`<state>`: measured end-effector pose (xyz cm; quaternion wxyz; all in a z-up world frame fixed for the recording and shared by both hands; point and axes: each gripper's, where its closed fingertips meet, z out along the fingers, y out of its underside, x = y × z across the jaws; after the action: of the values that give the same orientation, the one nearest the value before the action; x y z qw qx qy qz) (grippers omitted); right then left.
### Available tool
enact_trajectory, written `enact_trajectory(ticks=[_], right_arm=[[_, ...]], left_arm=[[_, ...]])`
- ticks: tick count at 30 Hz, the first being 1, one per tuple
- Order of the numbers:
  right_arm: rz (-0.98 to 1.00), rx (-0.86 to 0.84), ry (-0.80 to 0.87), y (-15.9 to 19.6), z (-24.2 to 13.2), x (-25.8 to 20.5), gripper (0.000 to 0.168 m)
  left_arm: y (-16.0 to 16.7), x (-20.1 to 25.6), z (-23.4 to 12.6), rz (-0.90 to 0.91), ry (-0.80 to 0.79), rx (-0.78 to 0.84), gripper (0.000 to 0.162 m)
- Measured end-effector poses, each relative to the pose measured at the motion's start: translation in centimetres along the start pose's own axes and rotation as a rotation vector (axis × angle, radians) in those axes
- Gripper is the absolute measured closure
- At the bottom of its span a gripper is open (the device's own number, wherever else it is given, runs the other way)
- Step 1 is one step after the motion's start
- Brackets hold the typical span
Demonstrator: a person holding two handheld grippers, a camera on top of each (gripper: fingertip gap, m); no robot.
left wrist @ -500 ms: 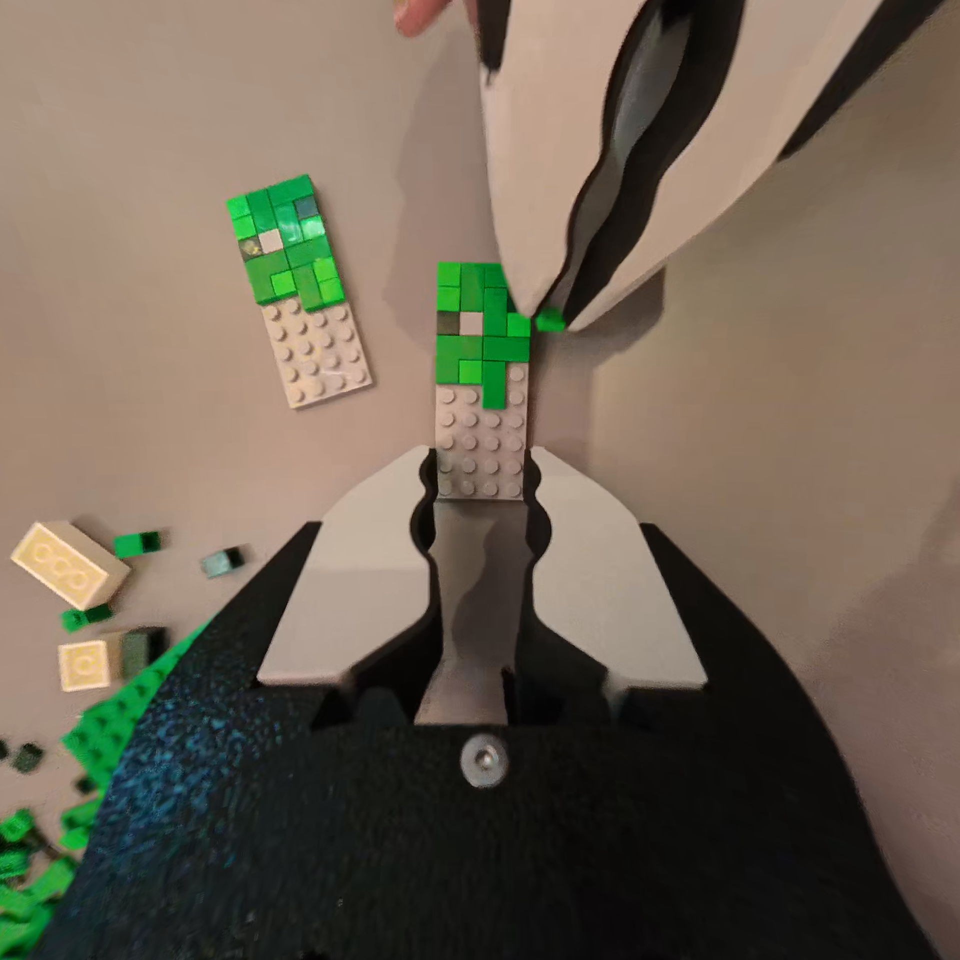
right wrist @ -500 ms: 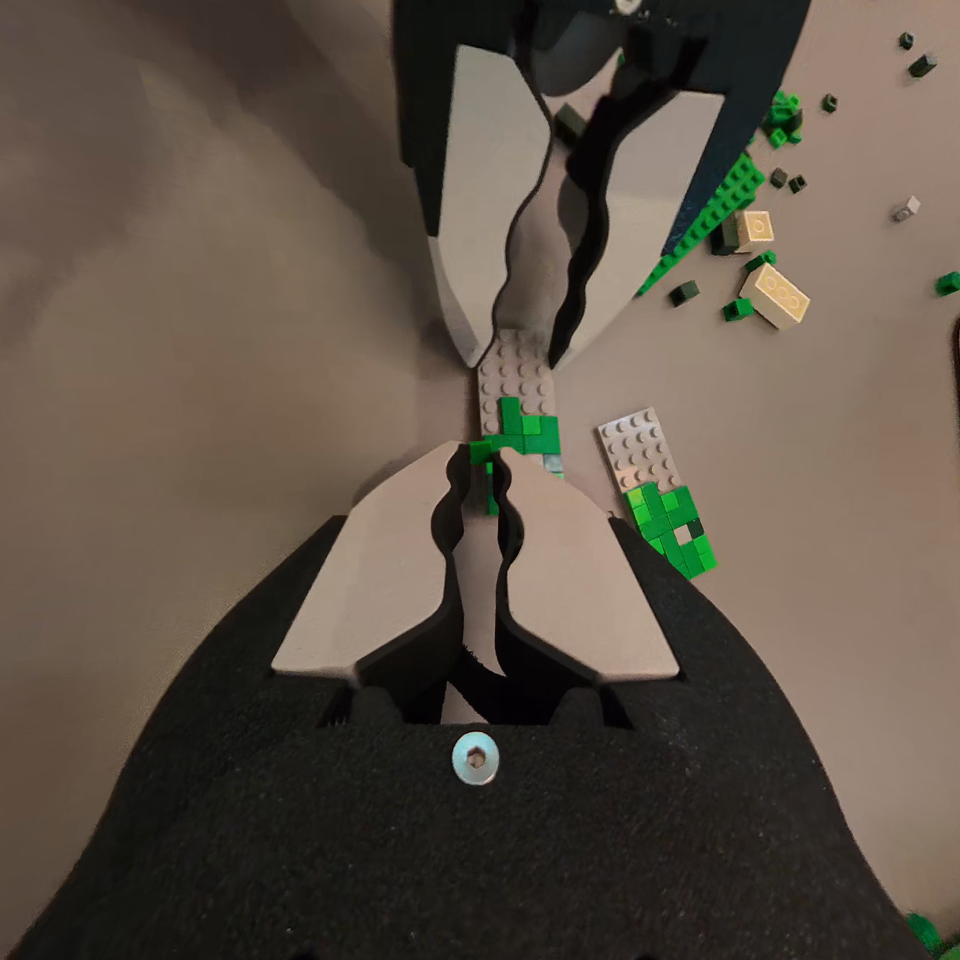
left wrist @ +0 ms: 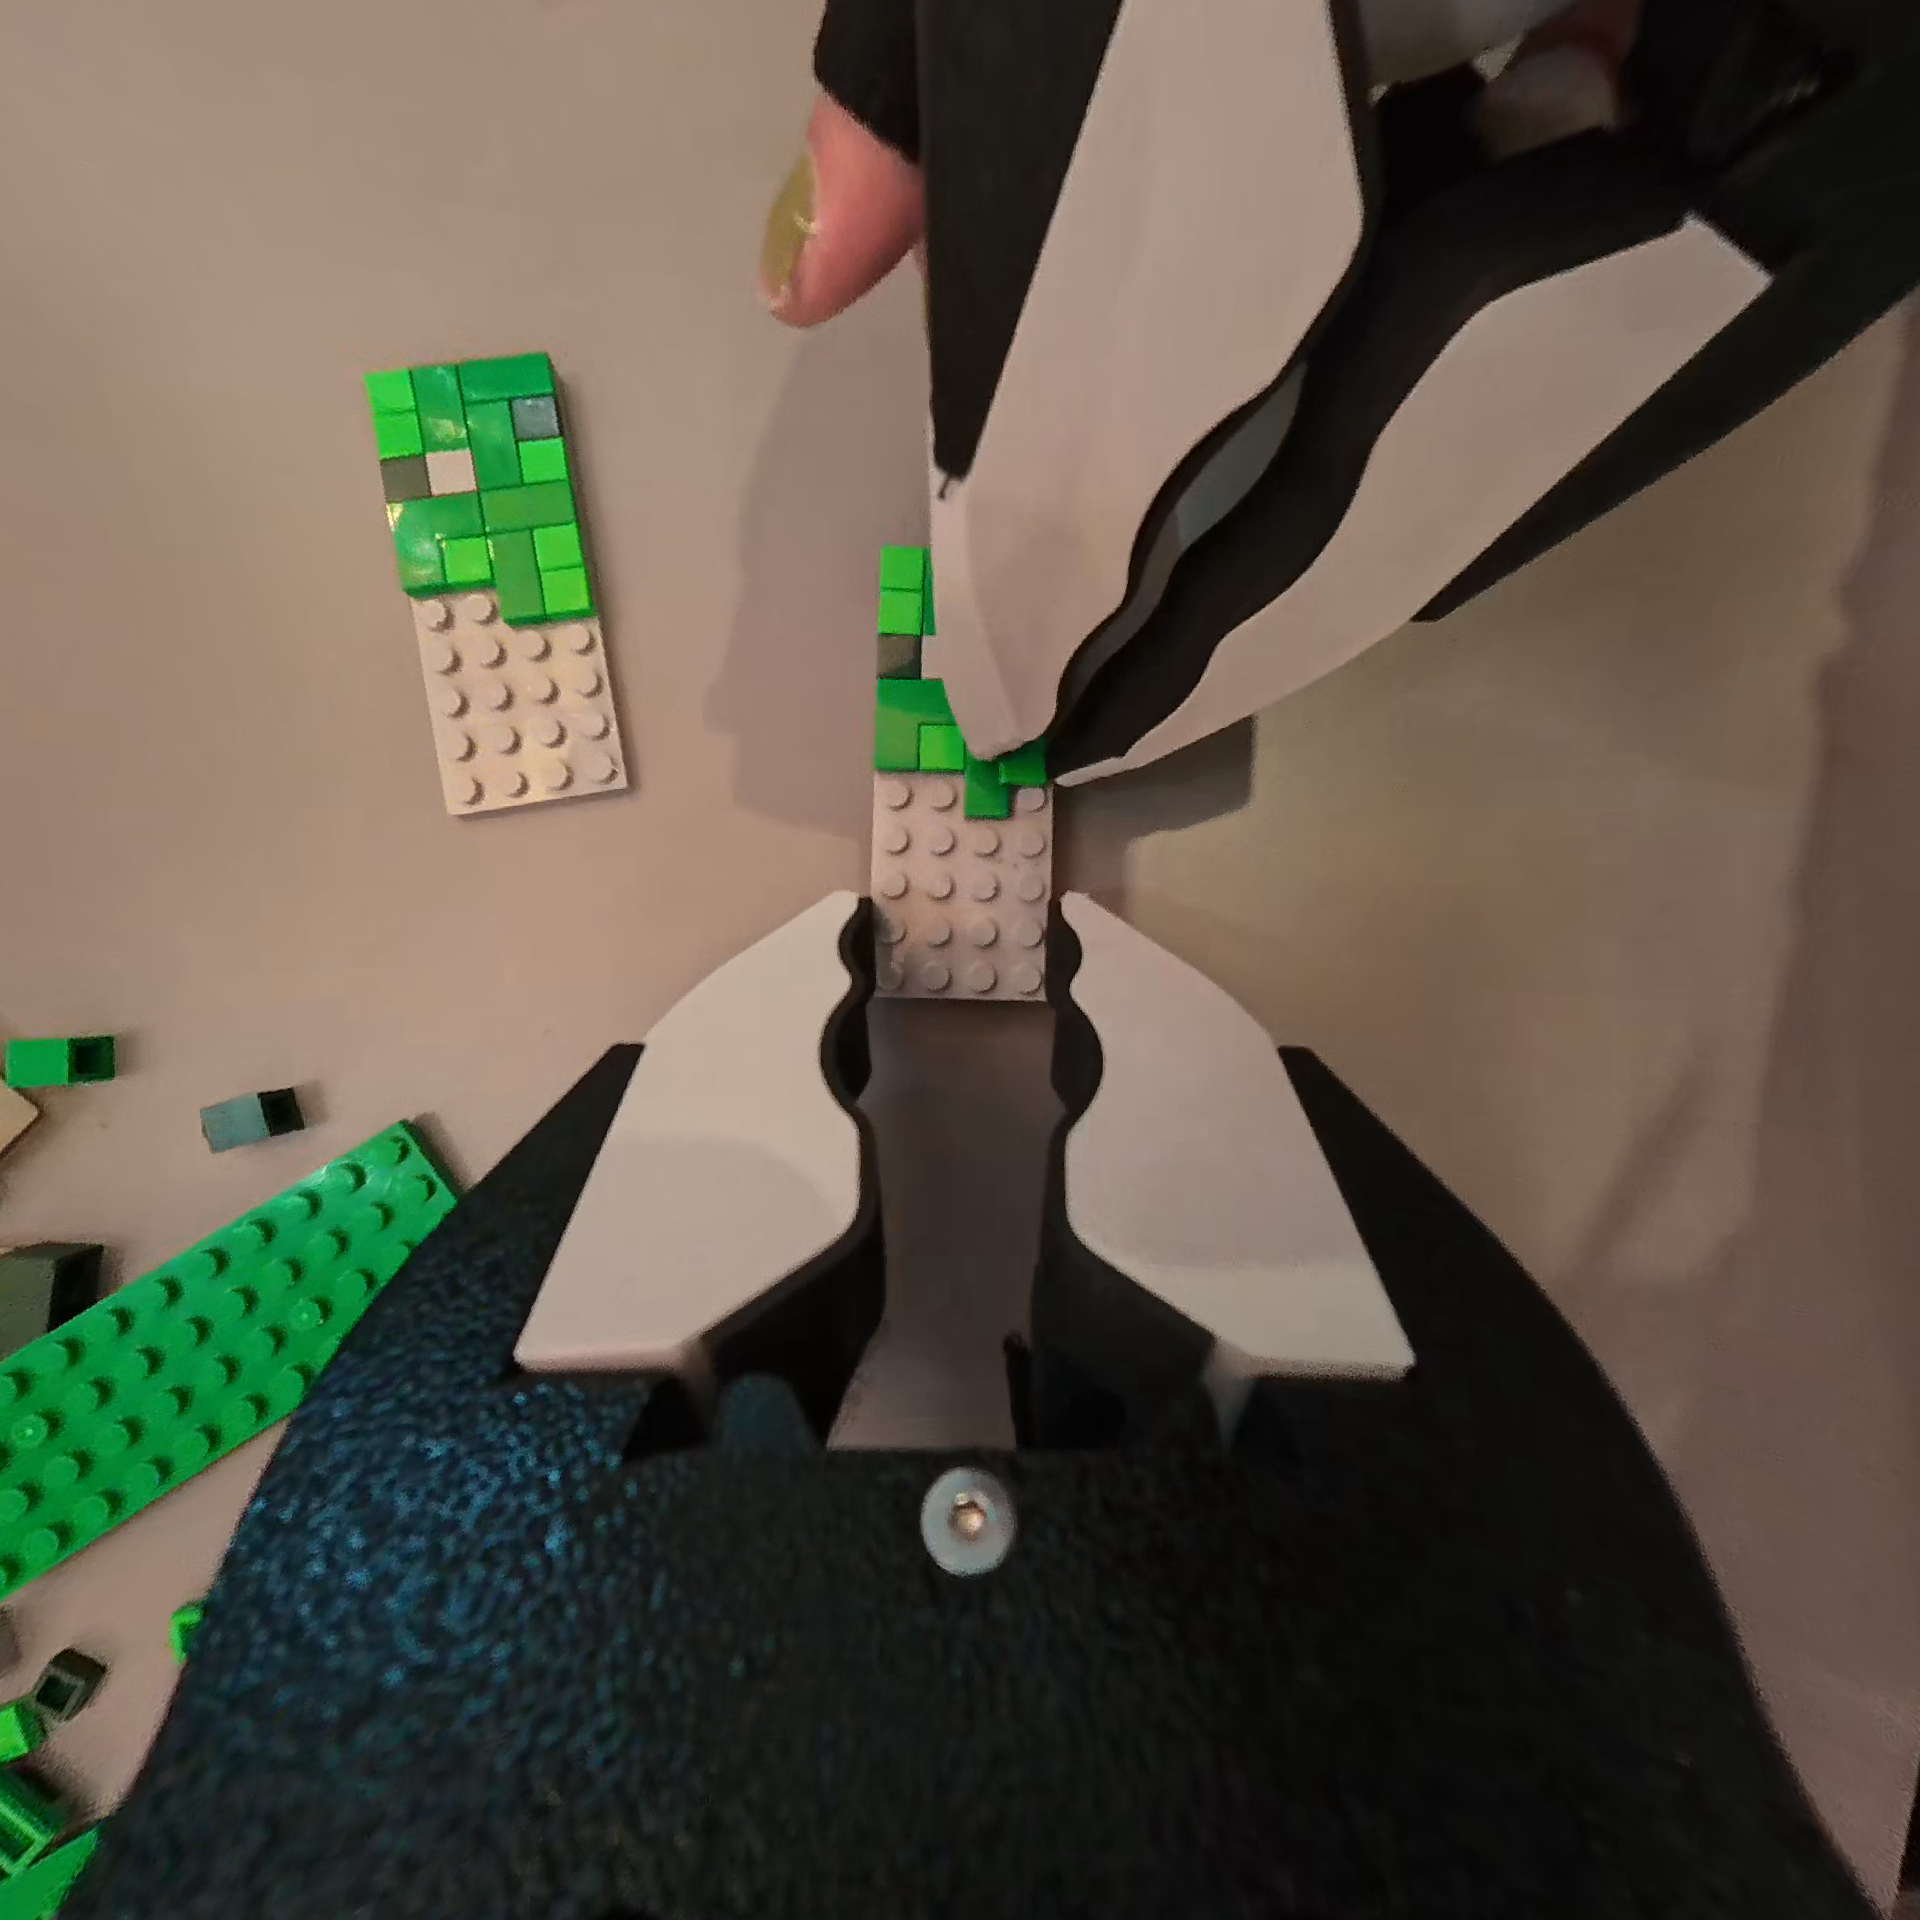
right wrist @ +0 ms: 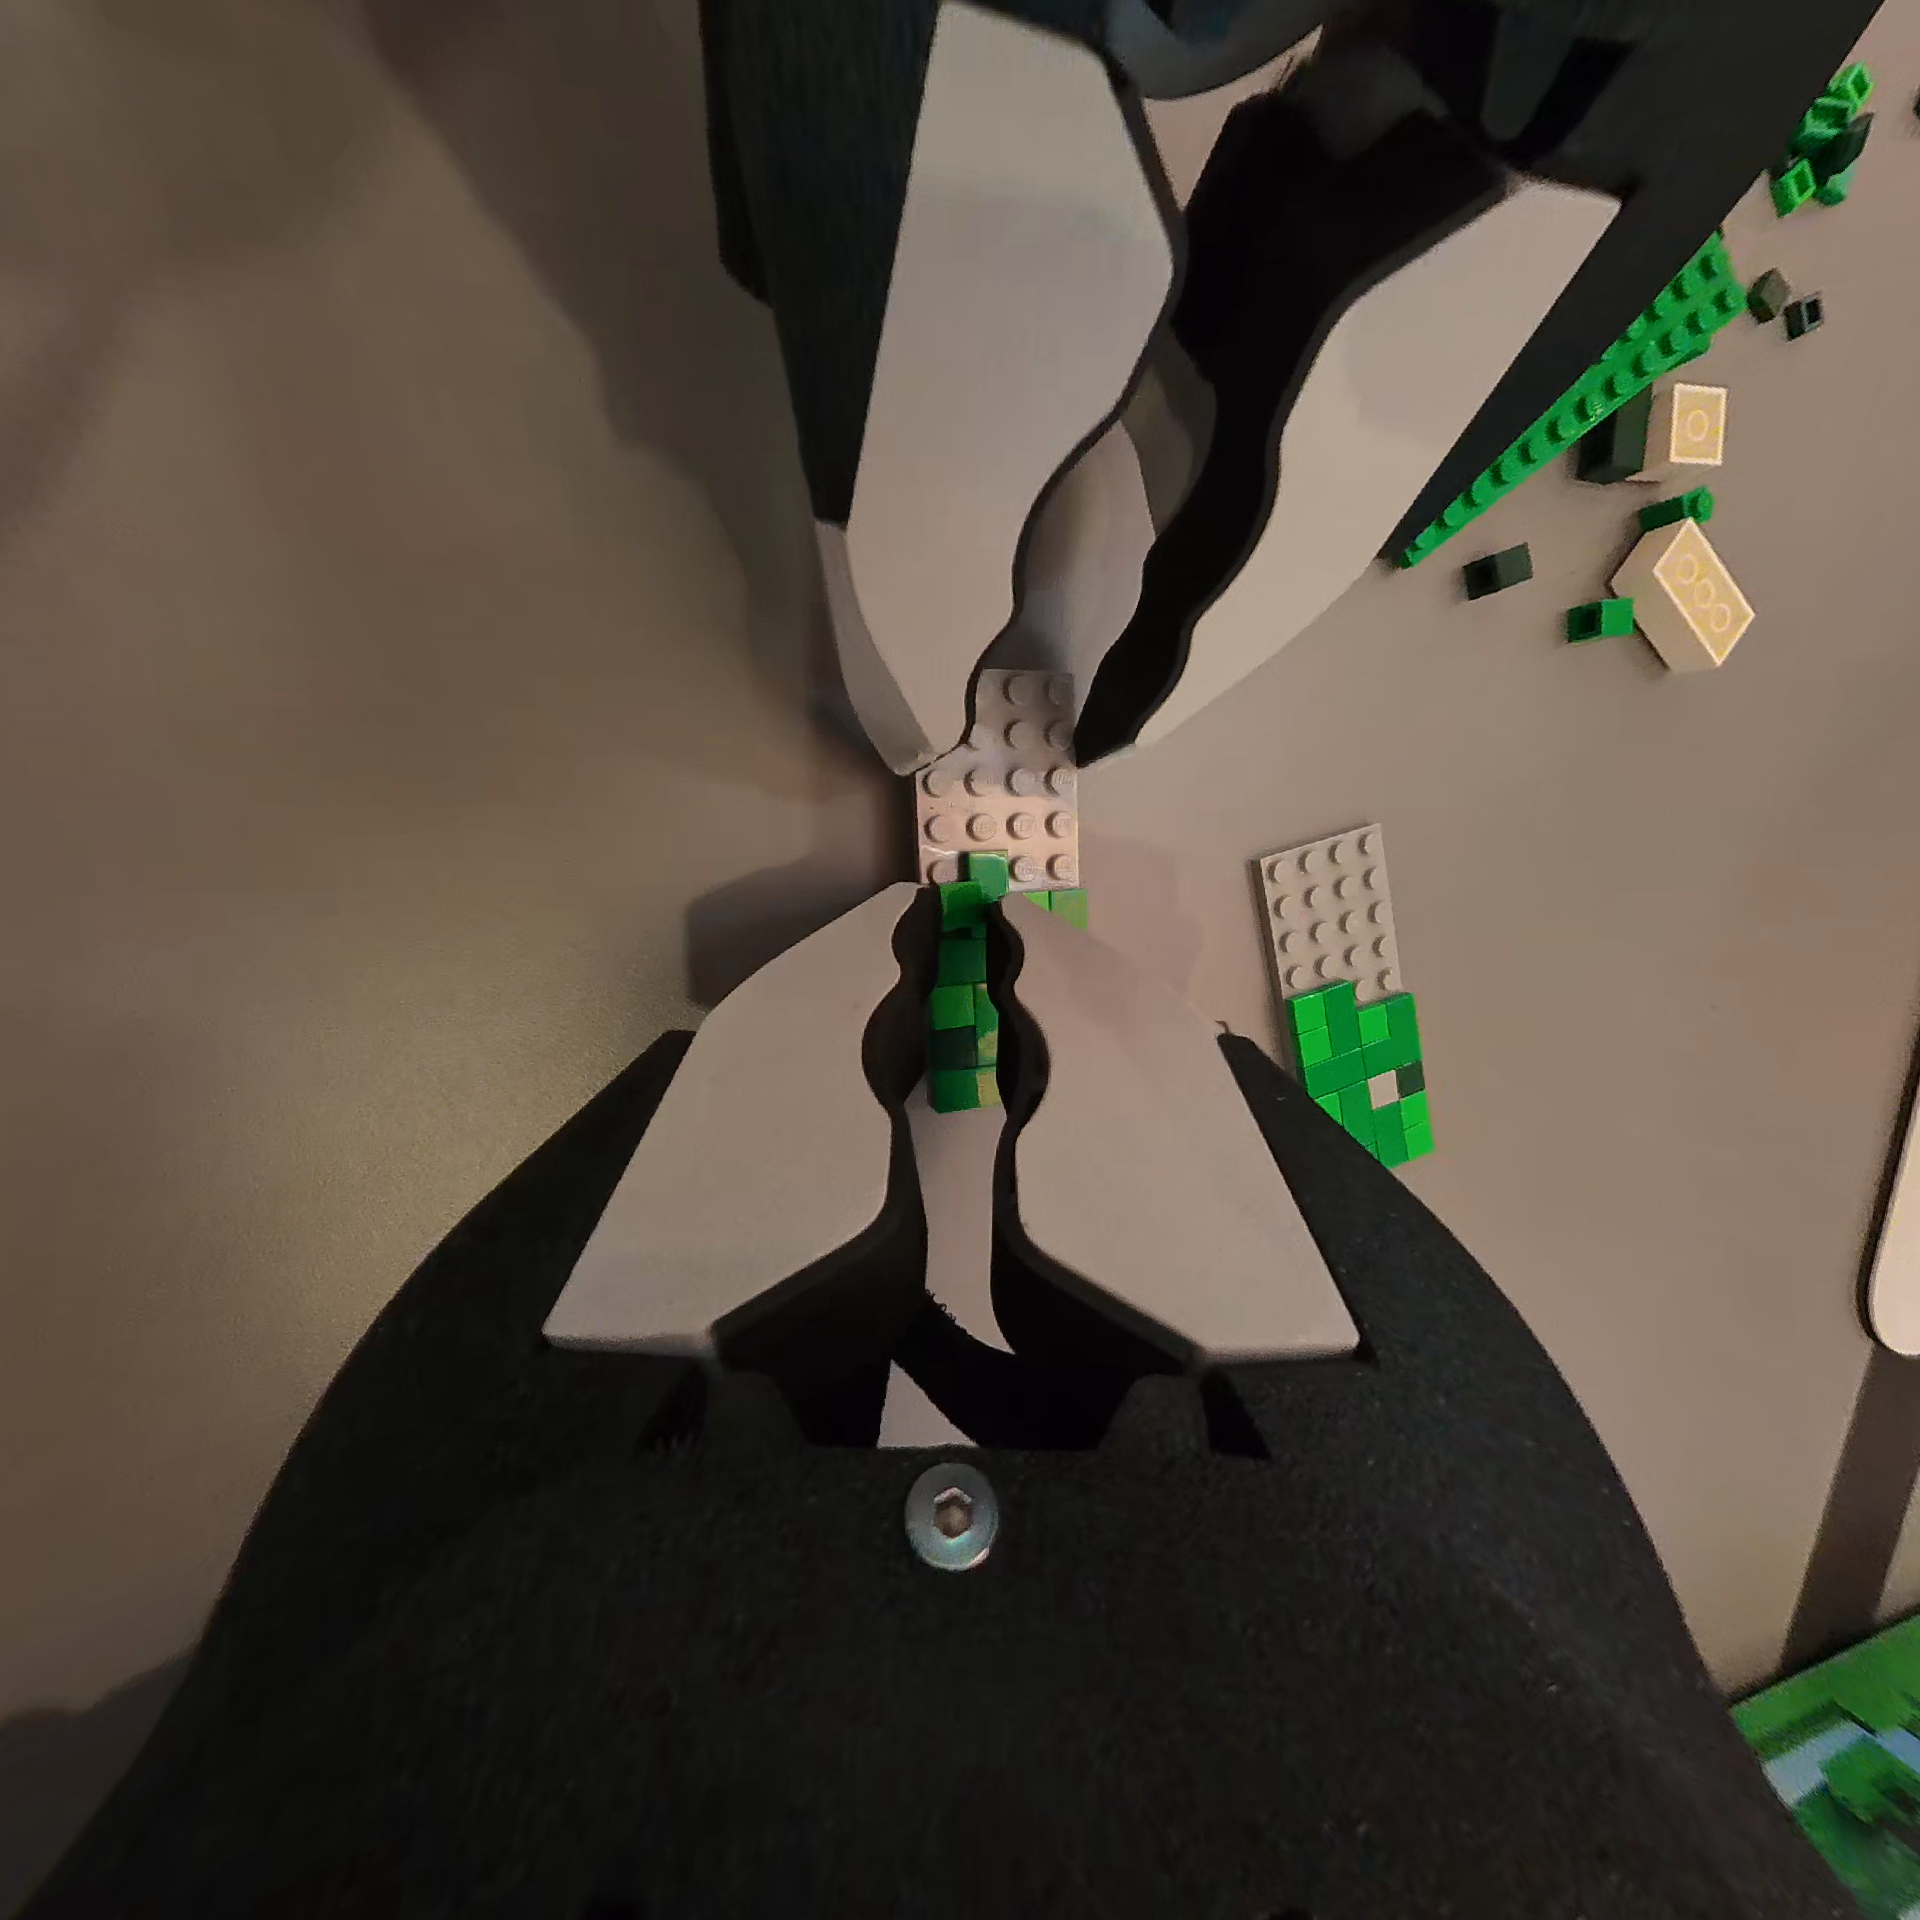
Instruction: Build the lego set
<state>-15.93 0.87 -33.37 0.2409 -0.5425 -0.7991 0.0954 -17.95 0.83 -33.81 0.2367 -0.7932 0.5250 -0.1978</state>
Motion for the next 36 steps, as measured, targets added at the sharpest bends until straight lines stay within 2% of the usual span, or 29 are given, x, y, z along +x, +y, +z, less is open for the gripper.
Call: enact_trajectory(ticks=[1, 7, 15, 17, 21, 26, 30, 36], right_arm=[[0.0, -0.006, -0.002, 0.1, 0.0, 0.0, 0.16], [-0.019, -0.029, -0.007, 0.3, 0.0, -0.1, 0.158], [0.011, -0.008, 0.048, 0.5, -0.7, 0.6, 0.145], [0.005, 0.051, 0.118, 0.2, -1.1, 1.1, 0.144], [-0.146, 0.175, 0.402, -0.8, -2.1, 1.6, 0.144], [-0.388, 0.11, 0.69, -1.3, -2.2, 1.7, 0.141], [-0.498, 0.024, 0.782, -1.2, -1.7, 2.1, 0.142], [-0.631, -0.057, 0.895, -1.3, -1.7, 2.6, 0.159]], left_arm=[[0.0, 0.0, 0.0, -0.003, 0.001, 0.0, 0.131], [0.1, 0.1, 0.1, -0.015, 0.011, -0.008, 0.131], [0.2, 0.0, 0.1, -0.05, 0.007, -0.012, 0.131], [0.1, -0.3, 0.0, -0.07, 0.001, -0.005, 0.131], [-0.1, -0.7, -0.6, -0.119, 0.003, 0.022, 0.131], [-0.4, -1.1, -1.4, -0.163, 0.015, 0.059, 0.131], [-0.6, -1.1, -1.6, -0.177, 0.026, 0.073, 0.131], [-0.9, -1.2, -2.0, -0.188, 0.025, 0.099, 0.131]])
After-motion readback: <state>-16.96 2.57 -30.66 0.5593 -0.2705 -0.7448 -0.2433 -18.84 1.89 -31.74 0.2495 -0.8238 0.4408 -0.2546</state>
